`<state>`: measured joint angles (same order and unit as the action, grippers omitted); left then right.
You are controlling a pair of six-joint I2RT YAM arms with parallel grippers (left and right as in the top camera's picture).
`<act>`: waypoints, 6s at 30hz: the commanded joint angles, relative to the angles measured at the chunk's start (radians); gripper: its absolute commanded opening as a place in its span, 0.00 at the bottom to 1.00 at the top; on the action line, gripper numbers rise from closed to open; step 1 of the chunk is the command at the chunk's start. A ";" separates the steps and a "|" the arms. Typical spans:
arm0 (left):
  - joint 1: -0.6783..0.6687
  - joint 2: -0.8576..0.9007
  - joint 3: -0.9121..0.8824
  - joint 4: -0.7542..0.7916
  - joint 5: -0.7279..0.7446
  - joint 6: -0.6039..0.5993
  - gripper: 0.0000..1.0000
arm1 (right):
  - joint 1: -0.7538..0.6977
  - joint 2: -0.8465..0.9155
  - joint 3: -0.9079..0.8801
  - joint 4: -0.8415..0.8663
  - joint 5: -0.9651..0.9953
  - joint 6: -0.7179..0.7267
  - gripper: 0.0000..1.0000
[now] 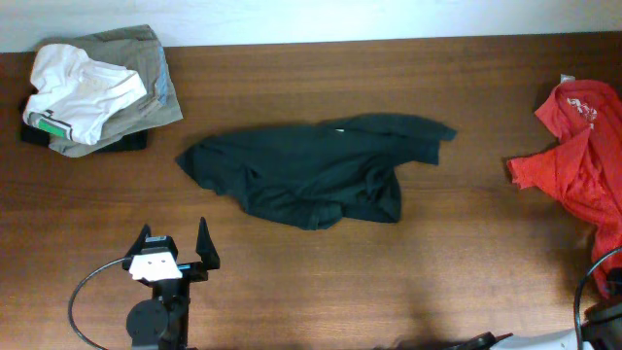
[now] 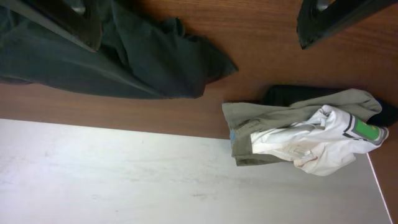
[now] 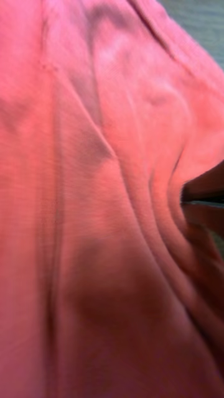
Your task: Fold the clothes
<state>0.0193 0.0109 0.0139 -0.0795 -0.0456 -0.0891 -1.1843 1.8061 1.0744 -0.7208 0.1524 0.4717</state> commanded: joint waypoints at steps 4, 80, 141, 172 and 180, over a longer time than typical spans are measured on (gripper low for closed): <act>0.003 -0.004 -0.005 0.000 -0.003 0.016 0.99 | 0.179 -0.100 0.288 -0.094 -0.308 -0.056 0.04; 0.003 -0.004 -0.005 -0.001 0.000 0.016 0.99 | 1.401 0.295 0.393 -0.380 -0.359 -0.296 0.57; 0.003 0.010 0.061 0.063 0.335 -0.147 0.99 | 1.398 -0.026 0.743 -0.699 0.109 0.027 0.04; -0.161 1.523 0.663 -0.139 0.421 -0.464 0.99 | 1.273 -0.036 0.597 -0.659 0.060 -0.026 0.04; -0.157 1.527 0.663 -0.078 0.202 -0.463 0.99 | 1.273 -0.036 0.597 -0.664 0.057 -0.026 0.04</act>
<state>-0.1390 1.5311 0.6601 -0.1825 0.2718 -0.5434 0.0967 1.7687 1.6768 -1.3811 0.2081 0.4438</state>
